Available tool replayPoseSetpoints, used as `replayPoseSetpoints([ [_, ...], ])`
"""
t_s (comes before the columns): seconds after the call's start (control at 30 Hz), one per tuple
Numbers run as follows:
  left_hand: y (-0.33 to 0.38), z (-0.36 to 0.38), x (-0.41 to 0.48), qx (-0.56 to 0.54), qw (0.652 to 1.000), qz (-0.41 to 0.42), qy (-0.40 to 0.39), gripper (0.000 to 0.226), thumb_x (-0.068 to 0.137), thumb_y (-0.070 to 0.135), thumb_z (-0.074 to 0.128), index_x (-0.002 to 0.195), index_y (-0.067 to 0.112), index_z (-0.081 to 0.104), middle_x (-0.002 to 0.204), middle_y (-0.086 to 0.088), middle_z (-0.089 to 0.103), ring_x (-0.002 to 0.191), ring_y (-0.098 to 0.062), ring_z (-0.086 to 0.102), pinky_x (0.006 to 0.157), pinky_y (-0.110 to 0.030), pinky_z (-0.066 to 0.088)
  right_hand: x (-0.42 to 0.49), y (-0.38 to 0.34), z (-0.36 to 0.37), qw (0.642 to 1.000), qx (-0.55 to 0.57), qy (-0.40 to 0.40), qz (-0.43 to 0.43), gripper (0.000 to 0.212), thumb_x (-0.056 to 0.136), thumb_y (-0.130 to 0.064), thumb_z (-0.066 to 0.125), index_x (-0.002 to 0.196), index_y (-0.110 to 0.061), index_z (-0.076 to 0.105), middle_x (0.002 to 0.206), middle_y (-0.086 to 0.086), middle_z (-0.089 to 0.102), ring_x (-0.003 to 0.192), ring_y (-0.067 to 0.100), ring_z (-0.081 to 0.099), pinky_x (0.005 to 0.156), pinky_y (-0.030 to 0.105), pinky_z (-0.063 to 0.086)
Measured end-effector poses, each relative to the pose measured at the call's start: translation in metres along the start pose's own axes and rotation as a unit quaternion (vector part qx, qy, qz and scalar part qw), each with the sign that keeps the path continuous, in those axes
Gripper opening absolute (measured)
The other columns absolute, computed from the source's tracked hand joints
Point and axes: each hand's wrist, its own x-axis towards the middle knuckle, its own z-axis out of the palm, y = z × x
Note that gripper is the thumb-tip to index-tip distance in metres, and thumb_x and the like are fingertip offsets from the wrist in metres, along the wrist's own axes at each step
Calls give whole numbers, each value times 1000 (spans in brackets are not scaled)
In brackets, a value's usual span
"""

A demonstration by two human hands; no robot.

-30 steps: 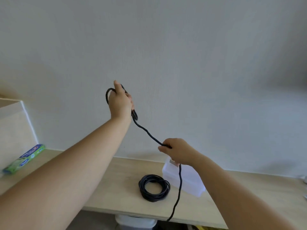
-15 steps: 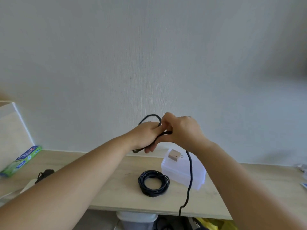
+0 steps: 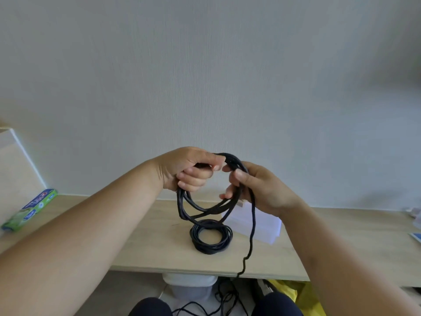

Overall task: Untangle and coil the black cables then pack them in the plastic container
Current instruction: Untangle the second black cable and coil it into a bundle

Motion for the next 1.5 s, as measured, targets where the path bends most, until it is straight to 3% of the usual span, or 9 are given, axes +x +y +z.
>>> replayPoseSetpoints([
  [0.27,-13,13,-2,-153,980,130,9,41,49,32,92,72,14,63,46,7,45,33,-2,42,36,-15,40,13,-35,19,984,136,111,-1,34,90,-36,47,89,-4,58,51,-7,32,35,3,29,38,16,33],
  [0.4,-14,19,-7,-223,961,163,24,25,64,30,81,79,15,68,42,7,43,36,-6,47,44,-21,49,24,-44,23,986,69,152,-7,34,98,-33,44,90,-5,61,52,-5,36,37,4,30,39,17,35],
  [0.5,-7,23,-3,-228,956,157,98,17,89,27,49,77,15,52,35,11,29,25,0,27,30,-12,28,33,-36,22,978,9,207,-18,32,95,-39,48,93,-11,64,63,-1,59,43,7,48,53,24,49],
  [0.6,4,23,1,-253,937,189,148,27,99,26,35,74,17,44,35,11,26,23,-3,23,26,-13,22,32,-14,11,981,-12,191,-13,48,85,-56,45,111,-19,60,98,1,73,85,17,70,85,37,54],
  [0.7,19,16,-2,-316,905,230,168,30,99,26,34,72,17,43,34,10,27,23,-5,25,26,-13,22,18,24,0,986,-44,147,68,49,90,-54,40,123,-21,53,111,0,70,102,18,67,92,39,49],
  [0.93,71,15,-16,-382,819,371,214,29,97,22,38,69,16,43,37,10,26,26,-6,25,30,-14,22,7,72,-2,963,-63,228,127,14,95,-18,55,100,-6,57,85,10,67,73,21,67,76,34,57],
  [1.1,80,3,-24,-410,739,412,340,29,96,20,41,67,17,41,40,9,26,30,-6,24,34,-15,24,3,52,-21,928,-45,362,81,26,96,-22,53,85,-1,65,62,4,53,50,17,47,59,33,47],
  [1.37,86,-2,-40,-431,650,447,438,29,92,9,37,64,16,33,41,6,26,34,-12,22,40,-18,25,-6,-9,5,959,-226,160,63,17,94,-21,57,85,-16,70,65,-2,65,50,12,40,47,21,36],
  [1.5,86,1,-45,-351,670,450,474,25,93,15,39,68,16,36,44,6,26,36,-12,23,40,-18,25,-20,-66,25,999,-26,-15,-41,21,92,-23,57,77,-16,70,53,-2,55,38,5,29,39,15,27],
])
